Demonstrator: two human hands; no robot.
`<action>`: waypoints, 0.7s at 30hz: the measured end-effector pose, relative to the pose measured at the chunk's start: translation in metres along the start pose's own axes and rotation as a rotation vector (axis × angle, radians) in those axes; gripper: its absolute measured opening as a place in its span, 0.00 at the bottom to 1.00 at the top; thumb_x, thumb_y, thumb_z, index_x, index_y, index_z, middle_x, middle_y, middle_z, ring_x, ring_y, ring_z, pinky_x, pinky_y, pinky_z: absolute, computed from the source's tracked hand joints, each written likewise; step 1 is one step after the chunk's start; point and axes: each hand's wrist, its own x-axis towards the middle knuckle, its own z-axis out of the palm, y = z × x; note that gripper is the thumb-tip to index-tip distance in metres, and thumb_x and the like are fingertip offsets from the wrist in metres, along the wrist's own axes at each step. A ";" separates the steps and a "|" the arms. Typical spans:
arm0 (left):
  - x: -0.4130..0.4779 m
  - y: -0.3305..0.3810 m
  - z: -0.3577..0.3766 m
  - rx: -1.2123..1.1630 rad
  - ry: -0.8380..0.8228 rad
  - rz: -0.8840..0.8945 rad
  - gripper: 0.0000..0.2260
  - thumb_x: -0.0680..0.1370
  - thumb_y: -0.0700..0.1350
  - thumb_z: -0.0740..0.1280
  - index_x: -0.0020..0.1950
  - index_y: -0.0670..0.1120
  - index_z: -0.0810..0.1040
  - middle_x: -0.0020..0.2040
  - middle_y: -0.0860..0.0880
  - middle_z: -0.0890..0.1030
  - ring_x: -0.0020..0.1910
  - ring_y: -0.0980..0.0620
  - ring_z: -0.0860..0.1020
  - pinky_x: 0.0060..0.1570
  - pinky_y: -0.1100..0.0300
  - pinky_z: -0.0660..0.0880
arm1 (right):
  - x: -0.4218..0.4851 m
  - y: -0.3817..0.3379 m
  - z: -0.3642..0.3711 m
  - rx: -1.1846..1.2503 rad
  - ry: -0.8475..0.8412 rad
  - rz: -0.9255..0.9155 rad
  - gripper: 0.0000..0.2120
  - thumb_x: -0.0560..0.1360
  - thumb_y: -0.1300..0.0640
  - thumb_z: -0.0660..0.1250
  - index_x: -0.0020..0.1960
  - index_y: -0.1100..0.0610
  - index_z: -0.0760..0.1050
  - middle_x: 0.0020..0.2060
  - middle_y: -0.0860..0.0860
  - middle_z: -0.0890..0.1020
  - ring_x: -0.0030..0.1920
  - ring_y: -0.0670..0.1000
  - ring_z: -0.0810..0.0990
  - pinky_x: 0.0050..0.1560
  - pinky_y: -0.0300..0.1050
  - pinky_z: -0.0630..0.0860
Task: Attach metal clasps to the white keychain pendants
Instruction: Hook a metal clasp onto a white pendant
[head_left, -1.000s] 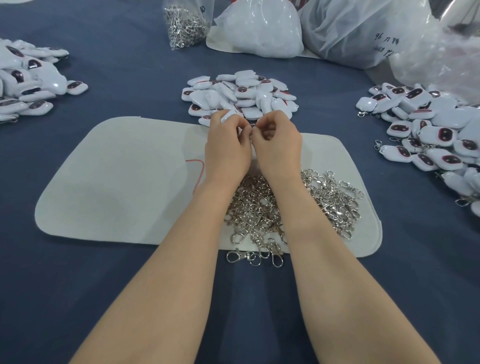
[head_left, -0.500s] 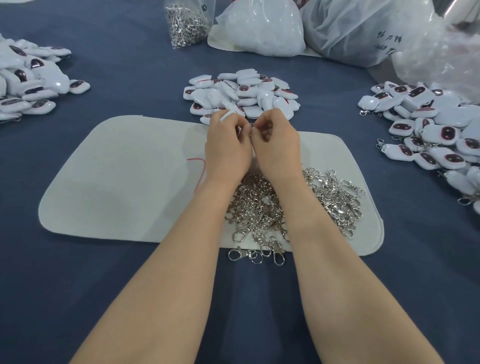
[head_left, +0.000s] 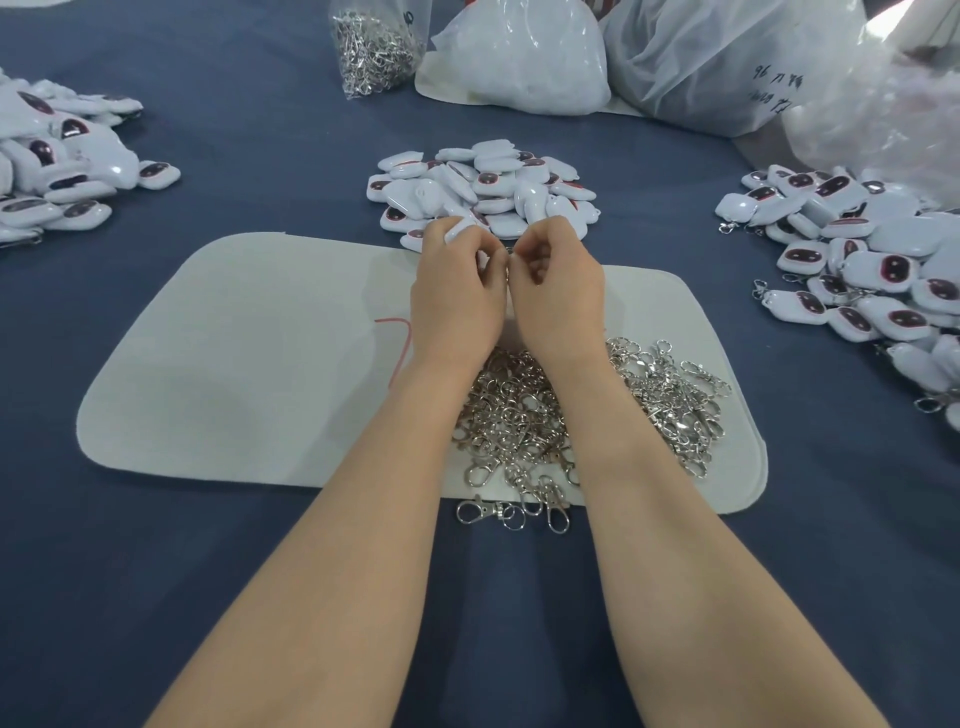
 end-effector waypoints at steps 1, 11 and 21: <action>-0.001 0.001 0.000 0.010 -0.006 0.009 0.03 0.77 0.41 0.65 0.47 0.42 0.78 0.61 0.44 0.73 0.41 0.56 0.69 0.48 0.58 0.70 | 0.000 0.000 0.000 -0.010 0.009 -0.003 0.04 0.73 0.68 0.62 0.46 0.62 0.72 0.39 0.51 0.76 0.42 0.53 0.74 0.48 0.47 0.73; -0.003 0.004 -0.002 0.035 -0.017 0.077 0.04 0.78 0.39 0.64 0.49 0.41 0.77 0.62 0.45 0.71 0.46 0.47 0.75 0.47 0.53 0.73 | 0.003 -0.002 -0.003 0.048 0.035 0.046 0.04 0.74 0.67 0.64 0.48 0.62 0.74 0.38 0.47 0.75 0.40 0.48 0.74 0.46 0.37 0.72; -0.003 0.004 -0.002 0.003 0.001 0.030 0.05 0.78 0.37 0.62 0.49 0.39 0.77 0.61 0.43 0.73 0.49 0.48 0.74 0.50 0.54 0.71 | 0.000 0.001 0.000 0.040 -0.023 0.029 0.06 0.73 0.66 0.63 0.43 0.56 0.70 0.36 0.47 0.75 0.37 0.46 0.71 0.42 0.36 0.69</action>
